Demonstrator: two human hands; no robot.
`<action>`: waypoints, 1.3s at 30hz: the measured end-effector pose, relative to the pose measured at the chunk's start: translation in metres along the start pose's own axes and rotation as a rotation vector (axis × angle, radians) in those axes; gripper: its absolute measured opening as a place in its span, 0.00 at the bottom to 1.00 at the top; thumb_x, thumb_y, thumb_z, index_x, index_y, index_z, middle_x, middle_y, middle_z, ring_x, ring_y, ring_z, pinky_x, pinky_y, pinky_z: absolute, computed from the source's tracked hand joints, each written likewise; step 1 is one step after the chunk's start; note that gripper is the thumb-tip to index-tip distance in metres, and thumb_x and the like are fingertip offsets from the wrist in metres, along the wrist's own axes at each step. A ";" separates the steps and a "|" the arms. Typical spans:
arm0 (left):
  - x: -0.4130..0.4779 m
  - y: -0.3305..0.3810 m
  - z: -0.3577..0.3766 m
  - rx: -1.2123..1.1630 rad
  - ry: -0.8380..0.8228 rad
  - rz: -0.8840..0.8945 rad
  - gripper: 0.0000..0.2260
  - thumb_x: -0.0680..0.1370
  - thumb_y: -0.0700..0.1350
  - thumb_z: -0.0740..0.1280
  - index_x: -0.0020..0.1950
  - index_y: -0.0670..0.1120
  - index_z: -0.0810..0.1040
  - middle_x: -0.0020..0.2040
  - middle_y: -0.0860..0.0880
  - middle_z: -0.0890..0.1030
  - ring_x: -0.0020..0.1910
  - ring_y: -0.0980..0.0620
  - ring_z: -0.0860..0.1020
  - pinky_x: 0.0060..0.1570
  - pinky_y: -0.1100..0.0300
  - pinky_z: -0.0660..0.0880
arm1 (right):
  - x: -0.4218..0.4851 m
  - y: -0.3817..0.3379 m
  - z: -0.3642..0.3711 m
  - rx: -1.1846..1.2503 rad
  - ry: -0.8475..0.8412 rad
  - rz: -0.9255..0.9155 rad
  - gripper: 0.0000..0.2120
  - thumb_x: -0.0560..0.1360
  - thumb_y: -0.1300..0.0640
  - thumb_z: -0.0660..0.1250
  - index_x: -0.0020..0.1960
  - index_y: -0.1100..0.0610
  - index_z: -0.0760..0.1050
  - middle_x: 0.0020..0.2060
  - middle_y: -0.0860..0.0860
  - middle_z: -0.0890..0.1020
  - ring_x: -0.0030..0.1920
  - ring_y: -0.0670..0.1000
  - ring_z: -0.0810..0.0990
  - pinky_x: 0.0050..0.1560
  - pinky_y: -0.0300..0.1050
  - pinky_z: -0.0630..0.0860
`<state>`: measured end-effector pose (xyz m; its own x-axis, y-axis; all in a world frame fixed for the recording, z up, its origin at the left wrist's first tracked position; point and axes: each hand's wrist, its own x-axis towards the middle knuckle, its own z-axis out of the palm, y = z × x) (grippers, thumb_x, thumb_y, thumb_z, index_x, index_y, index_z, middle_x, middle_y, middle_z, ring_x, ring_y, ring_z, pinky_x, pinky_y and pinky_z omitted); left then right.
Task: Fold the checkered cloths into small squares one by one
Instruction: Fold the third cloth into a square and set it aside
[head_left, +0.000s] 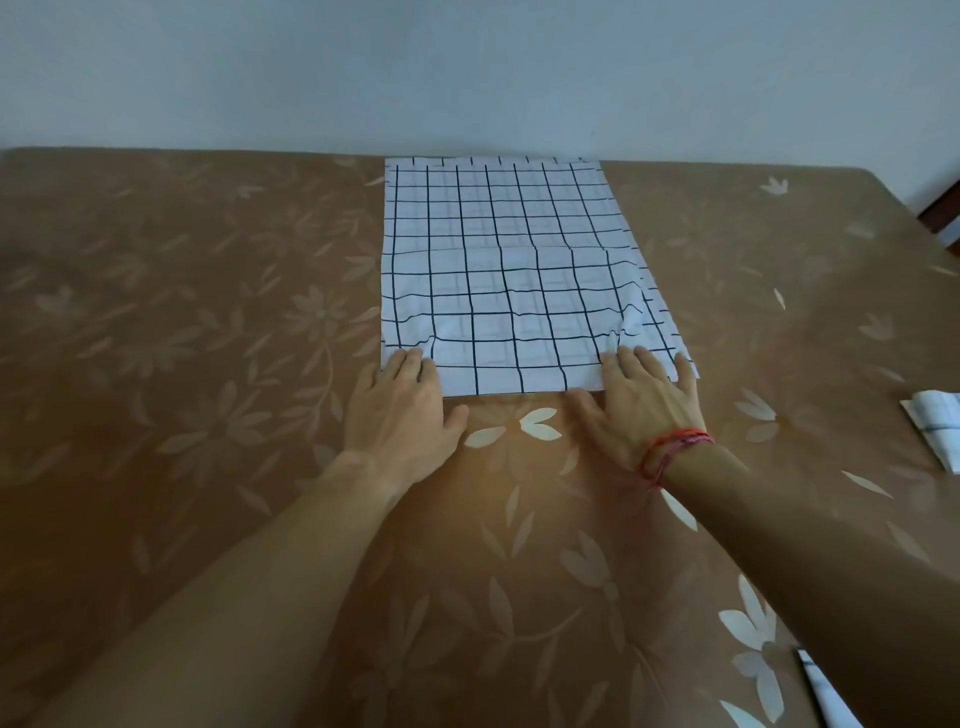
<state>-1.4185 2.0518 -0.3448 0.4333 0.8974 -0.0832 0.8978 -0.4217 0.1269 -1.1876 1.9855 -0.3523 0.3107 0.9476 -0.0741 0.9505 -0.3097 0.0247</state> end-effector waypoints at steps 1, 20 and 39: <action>-0.002 -0.001 -0.002 -0.006 0.024 0.009 0.28 0.80 0.57 0.58 0.76 0.42 0.63 0.78 0.45 0.62 0.77 0.49 0.58 0.72 0.51 0.57 | -0.002 0.000 -0.003 0.003 0.017 -0.001 0.33 0.77 0.35 0.47 0.70 0.57 0.66 0.70 0.51 0.70 0.74 0.50 0.60 0.75 0.60 0.45; -0.121 -0.053 -0.071 -0.209 0.367 0.147 0.12 0.71 0.34 0.71 0.53 0.43 0.83 0.42 0.46 0.85 0.37 0.42 0.81 0.36 0.54 0.78 | -0.099 0.021 -0.063 0.036 0.245 0.045 0.08 0.72 0.56 0.66 0.43 0.48 0.83 0.42 0.49 0.85 0.49 0.55 0.78 0.60 0.50 0.59; -0.342 -0.094 -0.107 -0.591 0.208 -0.202 0.04 0.75 0.39 0.73 0.47 0.47 0.84 0.38 0.57 0.81 0.38 0.65 0.77 0.38 0.77 0.68 | -0.282 -0.004 -0.132 0.438 -0.114 0.017 0.04 0.70 0.52 0.73 0.44 0.49 0.83 0.38 0.47 0.83 0.42 0.50 0.79 0.40 0.37 0.68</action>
<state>-1.6598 1.7984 -0.2225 0.1832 0.9828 0.0226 0.7395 -0.1529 0.6555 -1.2791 1.7301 -0.2000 0.3011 0.9351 -0.1870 0.8484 -0.3522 -0.3953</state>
